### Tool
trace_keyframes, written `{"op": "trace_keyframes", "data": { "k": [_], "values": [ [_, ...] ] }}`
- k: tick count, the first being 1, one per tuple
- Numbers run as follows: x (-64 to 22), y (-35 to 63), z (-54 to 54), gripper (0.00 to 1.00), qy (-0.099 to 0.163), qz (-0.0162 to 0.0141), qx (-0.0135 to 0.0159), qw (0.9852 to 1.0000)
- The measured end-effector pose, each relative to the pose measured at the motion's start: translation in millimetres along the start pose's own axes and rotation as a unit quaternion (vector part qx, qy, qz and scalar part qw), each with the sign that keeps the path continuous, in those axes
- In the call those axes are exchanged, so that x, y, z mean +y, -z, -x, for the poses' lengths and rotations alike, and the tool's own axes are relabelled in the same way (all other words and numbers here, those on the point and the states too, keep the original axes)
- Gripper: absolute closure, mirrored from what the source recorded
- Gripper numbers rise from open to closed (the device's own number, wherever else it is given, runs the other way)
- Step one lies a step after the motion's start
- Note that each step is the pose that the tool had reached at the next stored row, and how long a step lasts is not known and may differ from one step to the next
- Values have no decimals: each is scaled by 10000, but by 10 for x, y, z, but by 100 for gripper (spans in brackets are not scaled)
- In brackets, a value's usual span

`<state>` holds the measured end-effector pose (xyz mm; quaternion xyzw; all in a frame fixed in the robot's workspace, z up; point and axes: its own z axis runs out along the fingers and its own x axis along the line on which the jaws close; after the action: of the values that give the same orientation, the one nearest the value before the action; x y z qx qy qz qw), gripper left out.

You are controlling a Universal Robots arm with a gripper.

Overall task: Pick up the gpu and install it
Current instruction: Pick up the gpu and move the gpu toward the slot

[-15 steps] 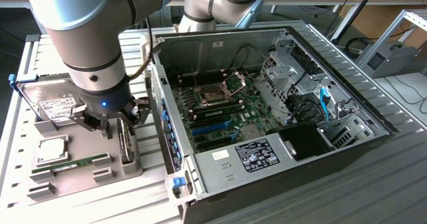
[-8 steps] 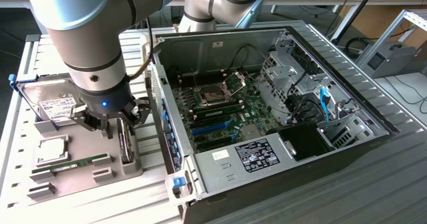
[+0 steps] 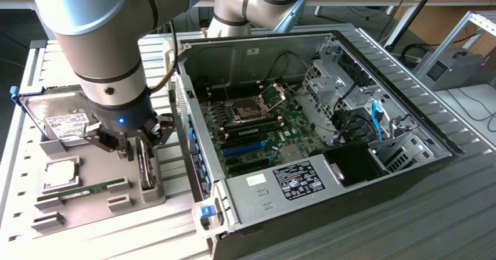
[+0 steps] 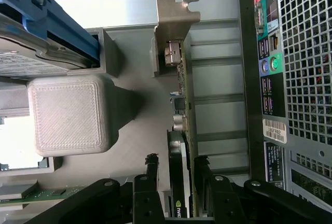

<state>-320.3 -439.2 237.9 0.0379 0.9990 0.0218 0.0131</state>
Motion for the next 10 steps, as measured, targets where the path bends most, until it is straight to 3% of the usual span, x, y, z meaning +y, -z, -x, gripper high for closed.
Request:
{"op": "trace_keyframes", "data": {
  "k": [1,10],
  "values": [
    [0,0,0,59,0,0,0,10000],
    [0,0,3,59,0,0,0,10000]
  ]
}}
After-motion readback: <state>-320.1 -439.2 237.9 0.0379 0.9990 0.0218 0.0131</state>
